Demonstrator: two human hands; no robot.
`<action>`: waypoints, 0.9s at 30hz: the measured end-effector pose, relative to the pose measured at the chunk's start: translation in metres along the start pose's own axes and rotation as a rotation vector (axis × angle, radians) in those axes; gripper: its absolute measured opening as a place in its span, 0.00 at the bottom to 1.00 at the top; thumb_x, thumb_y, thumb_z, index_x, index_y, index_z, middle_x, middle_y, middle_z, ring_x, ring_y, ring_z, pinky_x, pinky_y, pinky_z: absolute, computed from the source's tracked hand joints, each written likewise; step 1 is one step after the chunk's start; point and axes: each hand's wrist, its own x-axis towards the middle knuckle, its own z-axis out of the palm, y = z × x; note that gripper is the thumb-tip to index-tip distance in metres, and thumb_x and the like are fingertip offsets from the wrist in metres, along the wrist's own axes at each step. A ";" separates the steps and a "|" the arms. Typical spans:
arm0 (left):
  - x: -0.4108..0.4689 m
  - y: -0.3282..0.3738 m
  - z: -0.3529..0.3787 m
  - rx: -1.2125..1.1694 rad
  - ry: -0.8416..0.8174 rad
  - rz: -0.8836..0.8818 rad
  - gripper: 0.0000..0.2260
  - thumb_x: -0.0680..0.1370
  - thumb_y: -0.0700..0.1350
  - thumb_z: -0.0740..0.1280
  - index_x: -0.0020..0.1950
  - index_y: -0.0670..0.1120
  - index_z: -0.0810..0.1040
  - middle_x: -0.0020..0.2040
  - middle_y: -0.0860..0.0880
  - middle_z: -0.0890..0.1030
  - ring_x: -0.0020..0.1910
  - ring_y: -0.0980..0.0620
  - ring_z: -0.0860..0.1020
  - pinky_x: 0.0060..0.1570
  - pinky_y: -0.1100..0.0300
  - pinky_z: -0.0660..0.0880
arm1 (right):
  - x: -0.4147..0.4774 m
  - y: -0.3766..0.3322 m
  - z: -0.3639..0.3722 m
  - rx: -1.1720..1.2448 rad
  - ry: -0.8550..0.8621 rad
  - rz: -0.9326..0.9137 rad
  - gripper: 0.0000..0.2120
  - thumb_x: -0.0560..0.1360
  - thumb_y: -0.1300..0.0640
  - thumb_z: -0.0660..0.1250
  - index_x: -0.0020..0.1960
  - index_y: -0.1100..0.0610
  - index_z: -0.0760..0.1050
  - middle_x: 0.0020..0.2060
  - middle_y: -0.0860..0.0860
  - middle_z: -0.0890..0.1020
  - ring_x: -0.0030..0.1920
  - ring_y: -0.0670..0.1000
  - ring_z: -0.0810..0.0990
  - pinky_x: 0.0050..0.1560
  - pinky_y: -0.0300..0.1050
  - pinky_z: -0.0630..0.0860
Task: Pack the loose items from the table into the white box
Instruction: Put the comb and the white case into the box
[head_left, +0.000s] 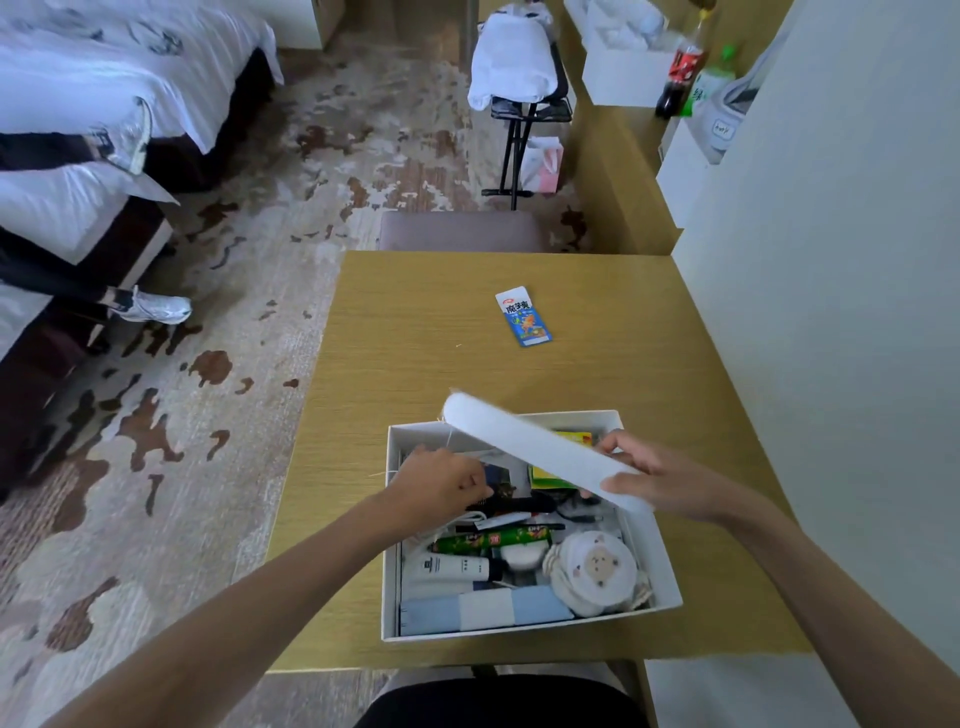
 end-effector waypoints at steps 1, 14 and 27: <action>-0.003 -0.002 -0.004 -0.019 0.025 -0.016 0.14 0.79 0.56 0.59 0.52 0.51 0.81 0.46 0.52 0.85 0.45 0.52 0.81 0.52 0.54 0.74 | 0.000 0.001 0.000 -0.011 0.002 0.007 0.08 0.78 0.58 0.64 0.55 0.49 0.70 0.48 0.39 0.84 0.43 0.37 0.80 0.38 0.29 0.71; -0.048 -0.024 -0.036 -0.125 0.242 0.065 0.08 0.79 0.45 0.63 0.54 0.48 0.80 0.47 0.51 0.82 0.43 0.56 0.73 0.48 0.57 0.76 | -0.010 0.000 -0.027 -0.288 -0.311 0.069 0.08 0.68 0.50 0.65 0.47 0.43 0.73 0.41 0.46 0.84 0.37 0.44 0.78 0.37 0.42 0.70; -0.043 0.007 -0.026 -0.034 0.112 0.114 0.12 0.81 0.49 0.58 0.58 0.49 0.79 0.55 0.51 0.83 0.53 0.52 0.79 0.51 0.54 0.76 | 0.027 -0.018 0.061 -0.620 -0.560 -0.062 0.07 0.76 0.53 0.63 0.53 0.51 0.75 0.43 0.45 0.75 0.41 0.46 0.72 0.42 0.45 0.68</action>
